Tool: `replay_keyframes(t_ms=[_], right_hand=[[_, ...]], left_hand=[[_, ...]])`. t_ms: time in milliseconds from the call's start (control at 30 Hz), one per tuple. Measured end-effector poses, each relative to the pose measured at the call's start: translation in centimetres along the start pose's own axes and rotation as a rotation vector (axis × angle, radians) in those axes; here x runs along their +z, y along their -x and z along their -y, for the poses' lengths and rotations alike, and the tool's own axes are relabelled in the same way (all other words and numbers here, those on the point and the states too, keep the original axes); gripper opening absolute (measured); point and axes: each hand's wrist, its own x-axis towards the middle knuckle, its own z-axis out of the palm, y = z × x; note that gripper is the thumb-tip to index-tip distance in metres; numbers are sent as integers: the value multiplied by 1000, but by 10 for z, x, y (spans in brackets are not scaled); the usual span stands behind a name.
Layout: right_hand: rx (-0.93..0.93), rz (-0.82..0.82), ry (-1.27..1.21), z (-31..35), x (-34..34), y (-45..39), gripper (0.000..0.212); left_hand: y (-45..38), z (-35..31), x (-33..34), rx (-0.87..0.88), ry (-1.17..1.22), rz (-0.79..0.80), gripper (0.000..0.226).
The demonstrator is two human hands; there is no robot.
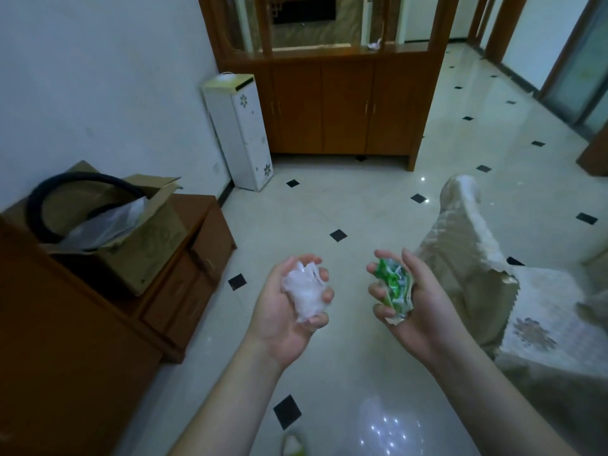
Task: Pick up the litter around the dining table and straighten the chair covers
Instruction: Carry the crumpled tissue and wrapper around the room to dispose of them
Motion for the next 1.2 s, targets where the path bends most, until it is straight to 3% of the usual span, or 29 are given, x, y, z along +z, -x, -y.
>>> replay_keyframes(t_ms=[433,633,900,1200], right_hand=[[-35,-91,-40,39,58,-207,29],[-79,-202,-49,84,25,-283,30],[-89,-255,-87,174,-46,-385,29],[-99,-281,-111,266,-85,-488,29]], left_hand=[[-205,-125,-27,-52,-75,111,23],[-310,-128,5,-154,-95,190,22],[-472,-108,76,-276,-163,181,21],[-603,-117,144,-291,-202,181,21]])
